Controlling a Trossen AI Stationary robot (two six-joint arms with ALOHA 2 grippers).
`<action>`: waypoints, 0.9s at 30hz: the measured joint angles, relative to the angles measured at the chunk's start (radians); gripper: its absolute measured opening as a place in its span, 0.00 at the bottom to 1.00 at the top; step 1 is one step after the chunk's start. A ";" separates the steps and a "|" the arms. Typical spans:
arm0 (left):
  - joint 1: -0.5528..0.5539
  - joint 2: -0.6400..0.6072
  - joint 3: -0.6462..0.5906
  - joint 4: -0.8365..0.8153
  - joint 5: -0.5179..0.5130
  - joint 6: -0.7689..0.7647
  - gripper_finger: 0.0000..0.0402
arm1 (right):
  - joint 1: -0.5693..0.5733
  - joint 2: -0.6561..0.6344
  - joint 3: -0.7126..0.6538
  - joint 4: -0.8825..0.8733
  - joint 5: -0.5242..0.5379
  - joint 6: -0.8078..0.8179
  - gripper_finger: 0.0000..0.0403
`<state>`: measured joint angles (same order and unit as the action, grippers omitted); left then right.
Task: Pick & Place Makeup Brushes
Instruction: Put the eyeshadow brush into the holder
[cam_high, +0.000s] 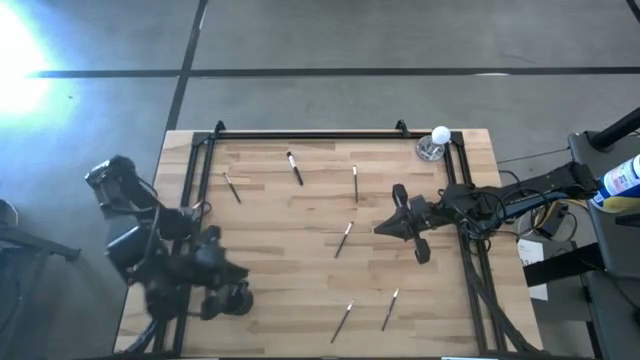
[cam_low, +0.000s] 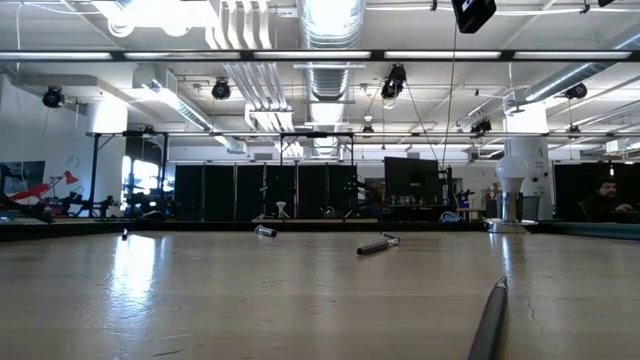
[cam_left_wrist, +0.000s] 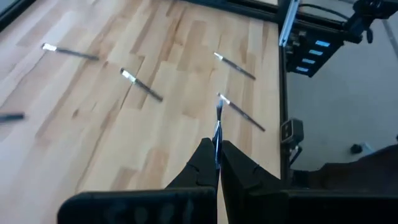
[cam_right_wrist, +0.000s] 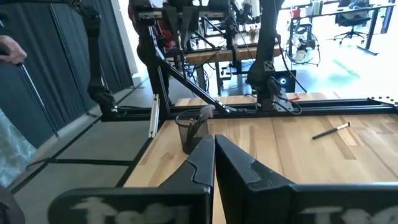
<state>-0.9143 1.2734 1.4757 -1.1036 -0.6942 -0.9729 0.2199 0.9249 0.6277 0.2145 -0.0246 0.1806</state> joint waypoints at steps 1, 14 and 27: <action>-0.034 -0.008 -0.022 -0.006 -0.028 -0.049 0.00 | 0.000 0.000 0.000 0.000 0.000 0.000 0.02; -0.237 -0.032 -0.457 0.271 -0.239 -0.395 0.00 | 0.000 0.000 0.000 0.000 0.000 0.000 0.02; -0.236 -0.029 -0.642 0.396 -0.181 -0.455 0.00 | 0.000 0.000 0.000 0.000 0.000 0.002 0.02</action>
<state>-1.1500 1.2444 0.8340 -0.7079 -0.8753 -1.4279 0.2203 0.9249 0.6277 0.2146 -0.0242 0.1825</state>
